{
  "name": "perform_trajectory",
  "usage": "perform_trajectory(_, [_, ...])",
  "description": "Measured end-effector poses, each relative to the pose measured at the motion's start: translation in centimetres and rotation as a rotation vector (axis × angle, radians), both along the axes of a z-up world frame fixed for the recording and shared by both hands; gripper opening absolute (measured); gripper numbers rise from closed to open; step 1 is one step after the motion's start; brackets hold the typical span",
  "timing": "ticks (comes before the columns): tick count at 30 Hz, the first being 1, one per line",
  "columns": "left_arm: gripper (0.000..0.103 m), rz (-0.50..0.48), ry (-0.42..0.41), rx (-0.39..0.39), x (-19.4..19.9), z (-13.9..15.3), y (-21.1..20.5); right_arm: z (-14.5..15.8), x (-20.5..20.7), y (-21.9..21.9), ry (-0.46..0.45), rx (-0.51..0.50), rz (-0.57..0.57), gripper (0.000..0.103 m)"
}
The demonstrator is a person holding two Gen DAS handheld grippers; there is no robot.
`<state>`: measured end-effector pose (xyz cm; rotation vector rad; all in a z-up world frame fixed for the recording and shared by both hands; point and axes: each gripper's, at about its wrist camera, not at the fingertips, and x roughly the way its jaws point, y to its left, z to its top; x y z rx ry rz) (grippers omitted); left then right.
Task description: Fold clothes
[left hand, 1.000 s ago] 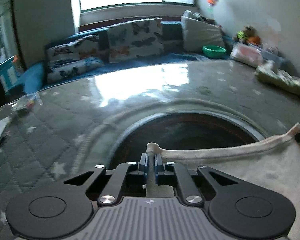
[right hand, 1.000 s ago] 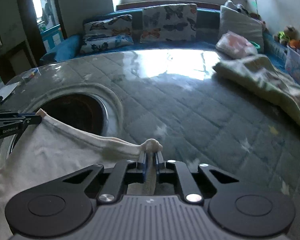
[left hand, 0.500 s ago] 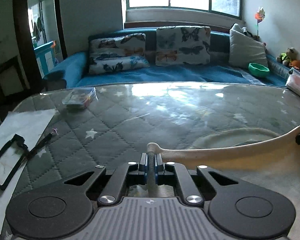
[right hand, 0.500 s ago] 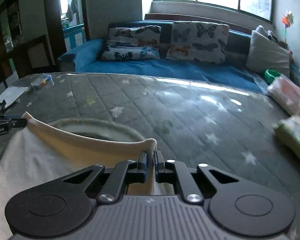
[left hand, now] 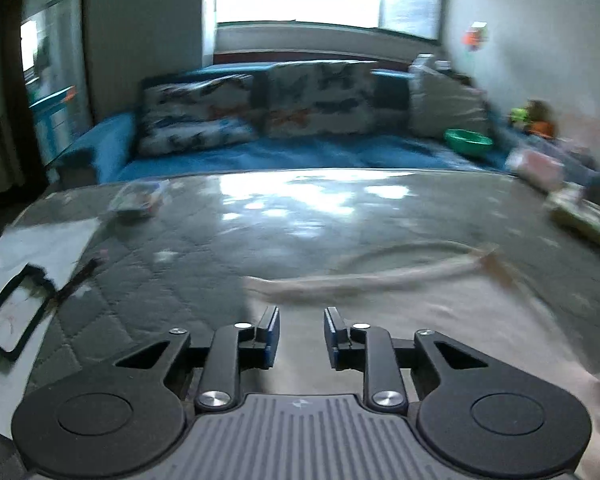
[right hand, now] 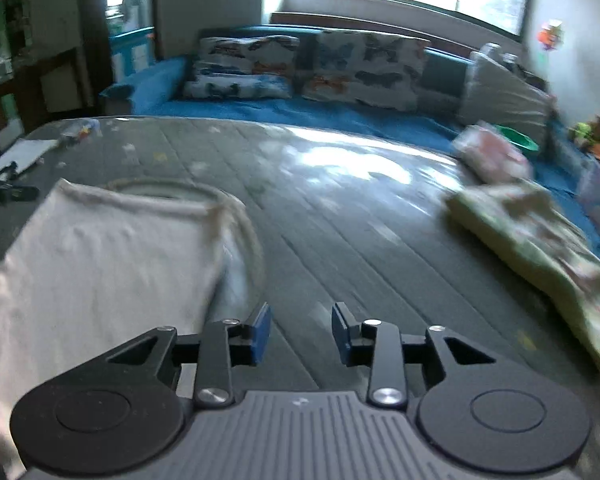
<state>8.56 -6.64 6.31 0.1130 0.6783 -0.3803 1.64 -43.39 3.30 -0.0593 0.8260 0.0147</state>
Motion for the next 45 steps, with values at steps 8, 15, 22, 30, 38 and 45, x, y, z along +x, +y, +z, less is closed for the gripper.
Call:
perform_trajectory(8, [0.033,-0.323,0.027,-0.056,-10.1,0.8,-6.4,-1.3,-8.7,-5.9,0.047,0.02,-0.218,0.037])
perform_trajectory(15, [0.033,-0.502,0.081,-0.055,-15.6,-1.2,-11.3,-3.0,-11.8,-8.4,0.046,0.092,-0.29,0.037])
perform_trajectory(22, [0.033,-0.535,0.111,0.002,-16.9,-2.9,-12.7,-4.2,-11.5,-8.4,0.026,0.118,-0.277,0.03])
perform_trajectory(30, [0.033,-0.583,0.131,0.055,-17.6,-4.0,-12.4,-0.4,-11.6,-6.0,-0.041,-0.103,-0.196,0.007])
perform_trajectory(38, [0.033,-0.622,0.128,0.059,-17.6,-4.2,-11.8,-0.9,-12.2,-6.2,0.002,-0.22,-0.236,0.021])
perform_trajectory(45, [0.033,-0.631,0.127,0.041,-17.6,-3.7,-11.4,-2.2,-10.7,-5.4,-0.014,-0.041,-0.191,0.021])
